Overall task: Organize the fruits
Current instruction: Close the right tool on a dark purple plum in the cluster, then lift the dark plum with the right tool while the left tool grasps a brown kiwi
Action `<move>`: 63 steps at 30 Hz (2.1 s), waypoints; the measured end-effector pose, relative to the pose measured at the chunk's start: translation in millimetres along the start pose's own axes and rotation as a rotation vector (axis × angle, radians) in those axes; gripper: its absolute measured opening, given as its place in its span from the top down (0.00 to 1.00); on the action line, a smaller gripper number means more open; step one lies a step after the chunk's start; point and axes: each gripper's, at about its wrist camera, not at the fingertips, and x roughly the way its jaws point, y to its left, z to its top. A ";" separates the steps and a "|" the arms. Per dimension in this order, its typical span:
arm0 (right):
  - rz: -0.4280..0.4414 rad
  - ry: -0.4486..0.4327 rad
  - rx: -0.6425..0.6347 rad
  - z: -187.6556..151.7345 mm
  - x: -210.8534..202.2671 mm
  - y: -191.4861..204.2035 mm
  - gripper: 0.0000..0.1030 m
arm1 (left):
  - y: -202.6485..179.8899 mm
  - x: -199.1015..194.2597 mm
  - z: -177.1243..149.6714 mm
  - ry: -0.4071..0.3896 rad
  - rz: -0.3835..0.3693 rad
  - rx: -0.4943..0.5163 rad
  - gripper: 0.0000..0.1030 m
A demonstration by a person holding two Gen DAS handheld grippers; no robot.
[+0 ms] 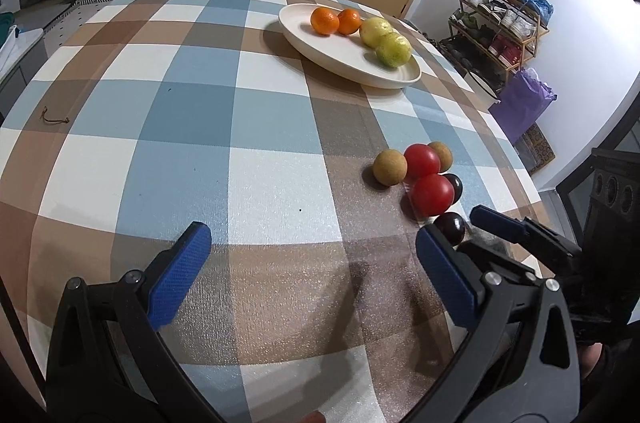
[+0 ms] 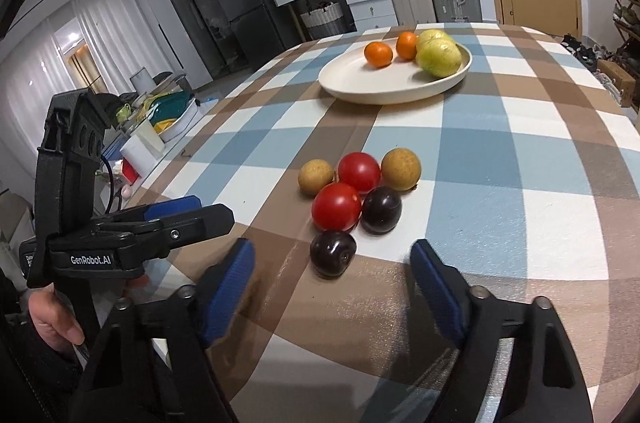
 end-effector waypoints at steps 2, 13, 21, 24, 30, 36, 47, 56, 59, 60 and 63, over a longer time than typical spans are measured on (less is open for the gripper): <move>-0.003 0.008 0.003 -0.4 3.2 -0.1 0.29 | 0.4 0.4 -0.3 0.000 0.001 0.001 0.01; 0.018 0.019 0.003 -2.7 7.7 -2.1 0.76 | 0.0 1.1 -0.2 0.002 0.002 0.000 0.01; 0.034 -0.020 0.040 -3.3 -4.7 -11.5 0.76 | -0.4 2.9 2.2 0.009 -0.005 0.004 0.01; 0.039 -0.023 0.053 -3.5 -8.3 -13.5 0.76 | -1.4 4.7 5.4 0.013 -0.015 0.002 0.01; 0.063 -0.035 0.037 -6.3 -12.8 -9.6 0.76 | -6.6 8.9 14.6 0.022 -0.014 0.029 0.01; 0.087 -0.043 0.033 -8.6 -13.8 -8.4 0.76 | -19.4 19.8 26.4 0.042 -0.004 0.093 0.01; 0.105 -0.062 0.026 -13.3 -17.9 -11.9 0.76 | -26.8 38.5 45.9 0.059 -0.003 0.116 0.01; 0.117 -0.066 0.048 -15.6 -19.0 -21.0 0.76 | -31.2 50.4 51.9 0.077 -0.021 0.140 0.02; 0.120 -0.067 0.053 -15.6 -19.3 -23.1 0.76 | -35.3 53.3 54.1 0.082 -0.030 0.157 0.05; 0.122 -0.068 0.054 -15.8 -19.4 -23.4 0.76 | -36.7 54.5 54.8 0.084 -0.030 0.164 0.09; 0.121 -0.068 0.052 -15.9 -20.0 -24.1 0.76 | -42.3 60.1 56.9 0.102 -0.030 0.194 0.20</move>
